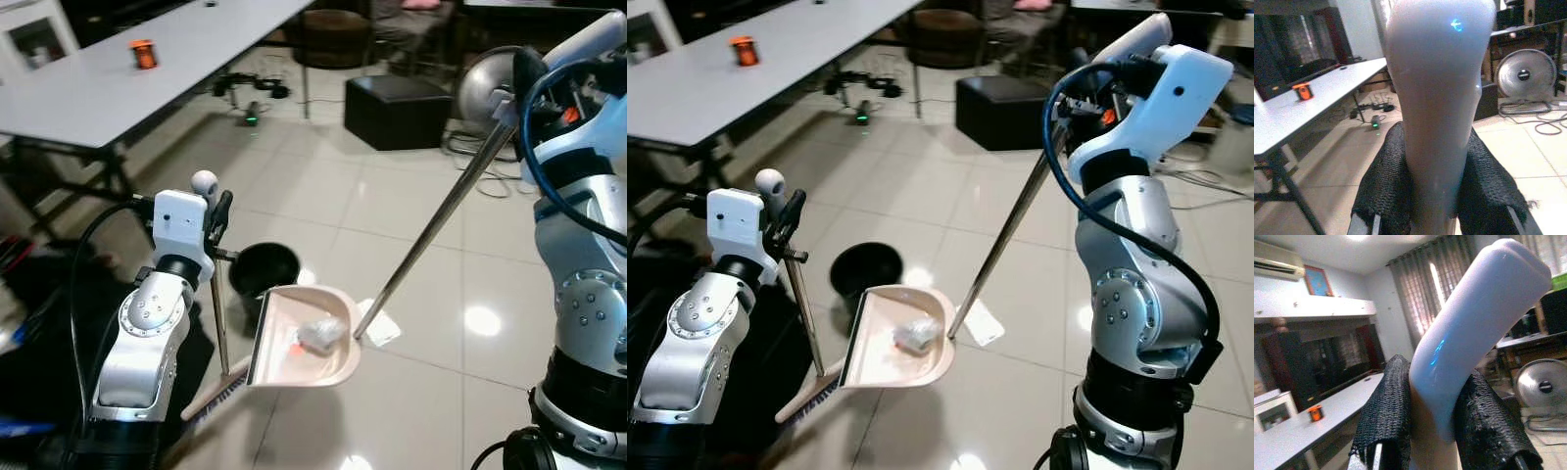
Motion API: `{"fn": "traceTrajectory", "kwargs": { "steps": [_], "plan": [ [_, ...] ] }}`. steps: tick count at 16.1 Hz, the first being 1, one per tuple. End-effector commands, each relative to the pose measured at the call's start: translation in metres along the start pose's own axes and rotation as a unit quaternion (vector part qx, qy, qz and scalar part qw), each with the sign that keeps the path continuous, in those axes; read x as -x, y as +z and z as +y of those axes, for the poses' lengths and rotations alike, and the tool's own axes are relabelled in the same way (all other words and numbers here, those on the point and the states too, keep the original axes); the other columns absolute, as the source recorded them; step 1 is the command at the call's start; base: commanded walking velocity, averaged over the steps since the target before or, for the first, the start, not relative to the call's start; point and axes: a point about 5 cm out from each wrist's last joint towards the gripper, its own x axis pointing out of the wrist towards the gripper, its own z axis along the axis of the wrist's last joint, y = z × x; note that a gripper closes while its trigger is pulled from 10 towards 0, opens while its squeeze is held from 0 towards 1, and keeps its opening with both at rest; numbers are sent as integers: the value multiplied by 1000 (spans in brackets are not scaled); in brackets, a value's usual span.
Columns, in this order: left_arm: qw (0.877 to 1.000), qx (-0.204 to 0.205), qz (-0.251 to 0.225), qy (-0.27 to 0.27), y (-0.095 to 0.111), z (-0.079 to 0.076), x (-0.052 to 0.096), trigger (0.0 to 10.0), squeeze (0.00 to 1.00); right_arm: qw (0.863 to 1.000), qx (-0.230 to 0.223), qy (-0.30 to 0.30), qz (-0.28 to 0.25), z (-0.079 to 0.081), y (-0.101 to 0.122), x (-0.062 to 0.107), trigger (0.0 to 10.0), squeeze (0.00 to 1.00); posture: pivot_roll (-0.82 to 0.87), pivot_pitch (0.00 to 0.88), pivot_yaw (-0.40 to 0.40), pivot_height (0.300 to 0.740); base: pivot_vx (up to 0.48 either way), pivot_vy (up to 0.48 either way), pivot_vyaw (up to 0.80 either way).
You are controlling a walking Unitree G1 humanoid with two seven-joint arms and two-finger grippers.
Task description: Sweep floor
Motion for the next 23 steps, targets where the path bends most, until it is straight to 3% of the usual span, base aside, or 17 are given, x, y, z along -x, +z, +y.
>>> {"fn": "traceTrajectory", "kwargs": {
  "steps": [1, 8, 16, 23],
  "plan": [
    [1000, -7, -10, 1, 3, 2, 0, 10000, 0, 1000, -5, 2, -26, 2, 11, -5, 10000, 0, -82, 3, 56, 740, 405, 0, 0],
    [1000, -6, -4, 5, -1, 2, 6, 10000, 0, 1000, 1, 8, -21, 2, 10, -7, 10000, 0, -77, 2, 41, 740, 409, 0, 0],
    [1000, -7, -1, 8, -3, 3, 6, 10000, 0, 1000, -3, 4, -21, 0, 11, -8, 10000, 0, -80, 5, 42, 740, 410, 0, 713],
    [1000, -7, 1, 4, -4, 3, 6, 10000, 0, 999, -18, -17, -28, -6, 12, -8, 10000, 0, -81, 5, 46, 740, 409, 0, 0]
  ]
}}
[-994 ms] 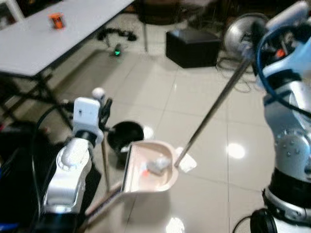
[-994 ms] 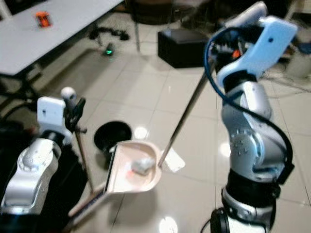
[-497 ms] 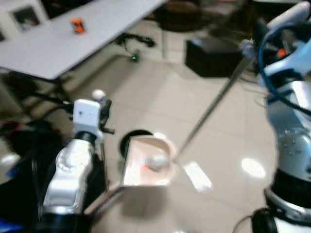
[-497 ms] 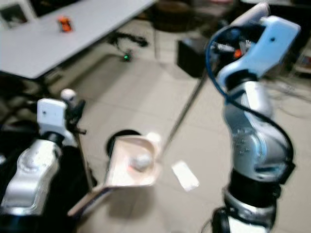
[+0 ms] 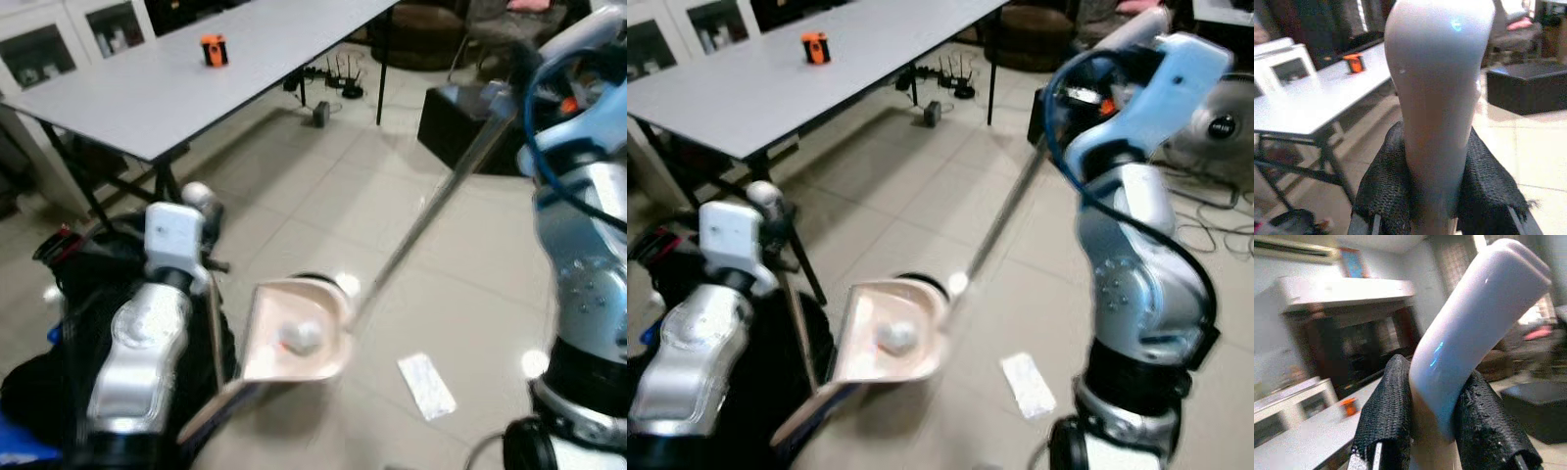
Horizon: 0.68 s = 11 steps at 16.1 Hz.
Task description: Sweep floor
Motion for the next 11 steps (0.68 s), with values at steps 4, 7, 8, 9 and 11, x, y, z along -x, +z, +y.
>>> {"fn": "traceTrajectory", "kwargs": {
  "steps": [4, 7, 8, 9, 11],
  "plan": [
    [1000, -14, -19, 5, 9, 8, 0, 10000, 0, 999, -15, 8, -31, 5, 12, -1, 10000, 0, -82, 7, 50, 740, 409, 0, -716],
    [1000, -10, -8, 18, 6, 11, 0, 10000, 0, 1000, 1, 6, -30, 3, 11, -1, 10000, 0, -81, 7, 51, 740, 236, 0, 0],
    [1000, -11, -6, 21, 6, 12, 1, 10000, 0, 999, 3, 8, -32, 5, 11, -1, 10000, 0, -77, 7, 52, 740, 0, 0, 0],
    [1000, -11, -6, 21, 6, 13, 1, 10000, 0, 999, 2, 8, -32, 5, 11, -2, 10000, 0, -77, 7, 52, 740, 0, 0, 0],
    [1000, -11, 0, 29, 4, 15, 1, 10000, 0, 999, 9, 16, -37, 8, 11, -3, 10000, 0, -75, 9, 54, 740, 0, 0, 0]
  ]
}}
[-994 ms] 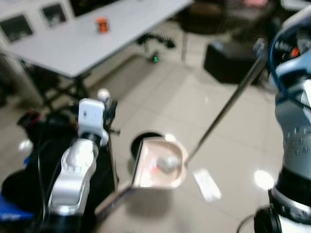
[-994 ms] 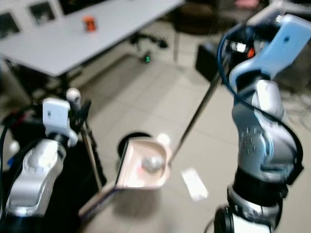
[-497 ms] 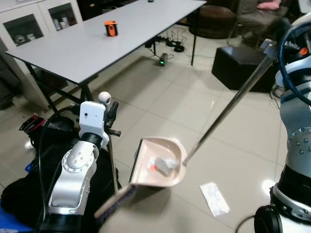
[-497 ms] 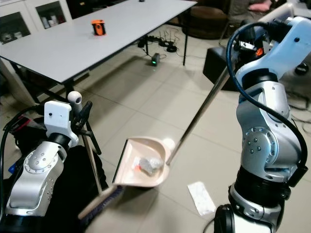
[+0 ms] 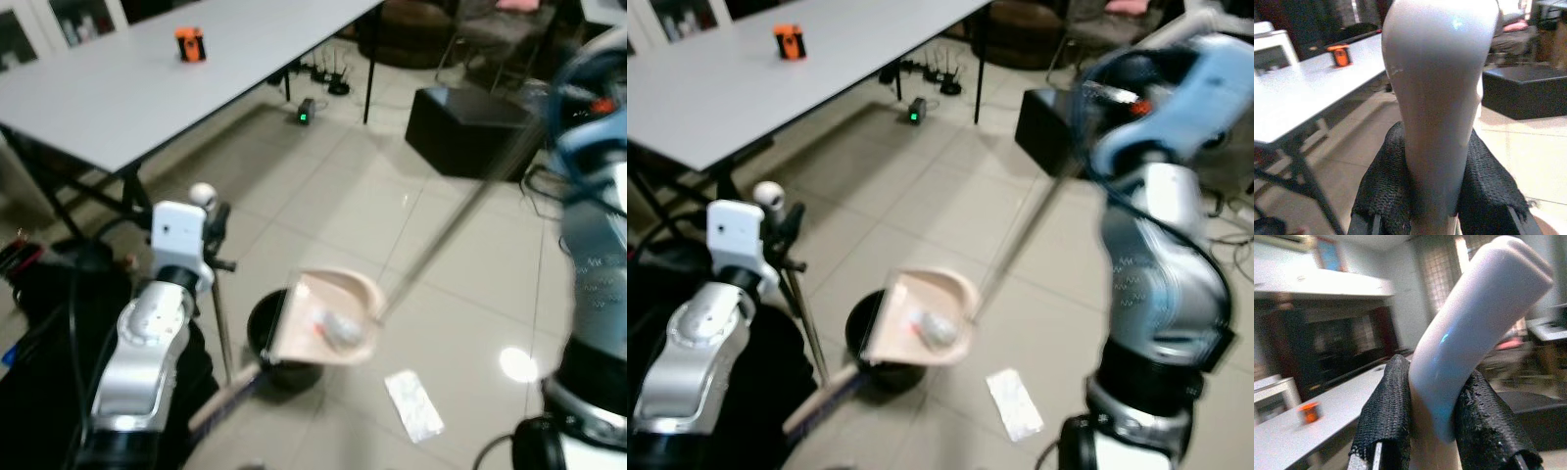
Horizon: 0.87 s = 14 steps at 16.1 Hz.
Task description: Sweep floor
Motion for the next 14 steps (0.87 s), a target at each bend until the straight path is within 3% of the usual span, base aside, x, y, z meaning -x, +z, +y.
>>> {"fn": "traceTrajectory", "kwargs": {
  "steps": [1, 4, 10, 14],
  "plan": [
    [1000, -13, -1, 11, 2, 5, 1, 10000, 0, 999, -1, 14, -32, 3, 11, -2, 10000, 0, -71, 10, 53, 740, 0, 0, 0],
    [1000, -8, 6, 13, 0, 6, 4, 10000, 0, 998, 31, 26, -37, 10, 5, -7, 10000, 0, -60, 11, 48, 740, 0, 0, 0],
    [1000, -7, 11, 19, 0, 8, 10, 10000, 0, 995, 46, 28, -89, 21, -12, -20, 10000, 0, -22, 13, 33, 740, 0, 0, 0],
    [1000, -10, 13, 23, 0, 10, 13, 10000, 0, 981, 110, 82, -141, 42, -29, -32, 10000, 0, -6, 10, 31, 740, 0, 0, 0]
  ]
}}
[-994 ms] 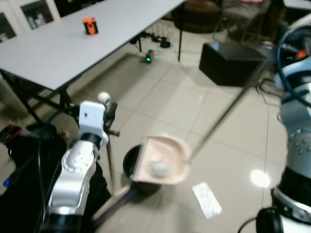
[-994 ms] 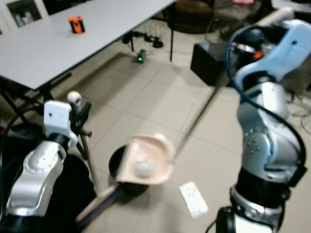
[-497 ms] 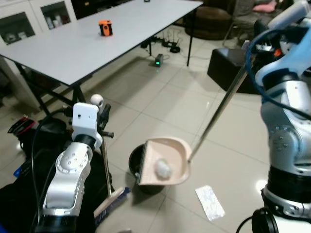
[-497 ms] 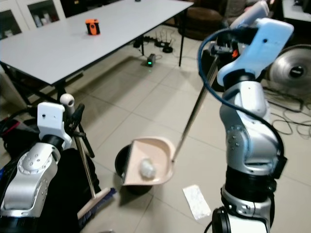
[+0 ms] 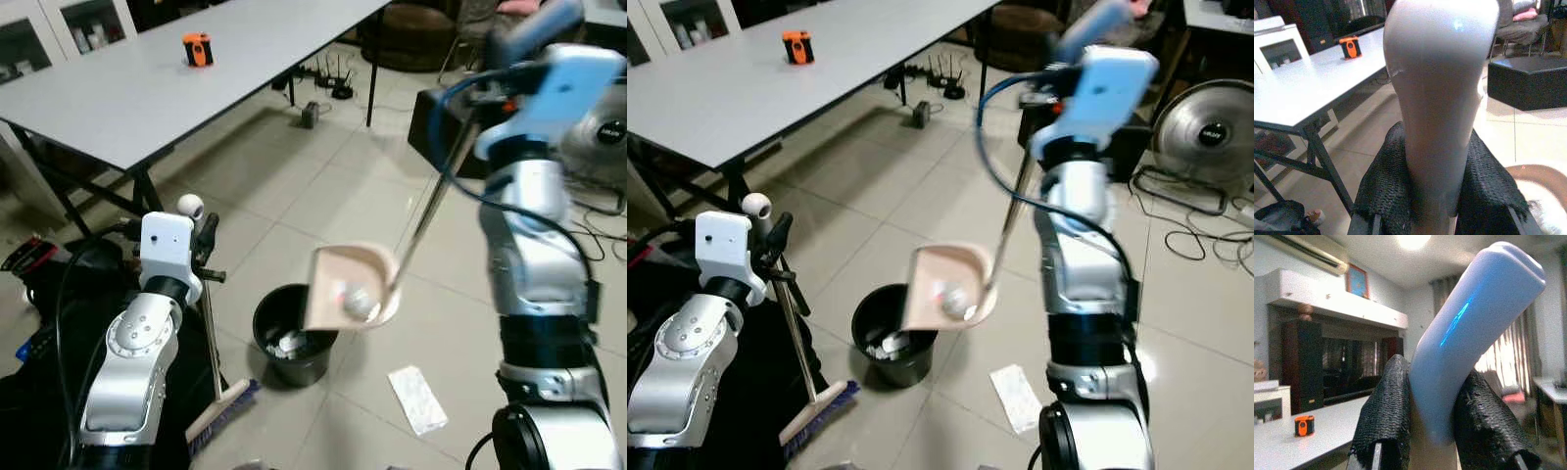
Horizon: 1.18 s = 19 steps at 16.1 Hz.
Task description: Sweep floor
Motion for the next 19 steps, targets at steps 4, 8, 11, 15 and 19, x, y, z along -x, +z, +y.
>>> {"fn": "traceTrajectory", "kwargs": {
  "steps": [4, 8, 11, 15, 19],
  "plan": [
    [1000, -8, -10, 14, 7, 6, 2, 10000, 0, 990, -9, 107, -91, 48, 14, -11, 10000, 0, 1, 11, 29, 740, 0, 0, 0],
    [1000, -8, -9, 13, 7, 4, 4, 10000, 0, 964, -3, 231, -132, 103, 8, 9, 10000, 0, 3, 13, 27, 740, 0, 0, 0],
    [1000, -8, -8, 11, 7, 4, 5, 10000, 0, 945, 19, 290, -150, 124, 5, 24, 10000, 0, 3, 20, 30, 740, 0, 0, 0],
    [1000, -10, -5, 6, 7, 2, 4, 10000, 0, 915, 98, 356, -165, 139, -2, 38, 10000, 0, -3, 27, 33, 740, 0, 0, 0],
    [1000, -6, 3, -14, 5, -4, 3, 10000, 0, 923, 138, 316, -169, 126, 2, 28, 10000, 0, -7, 28, 32, 740, 0, 0, 0]
  ]
}}
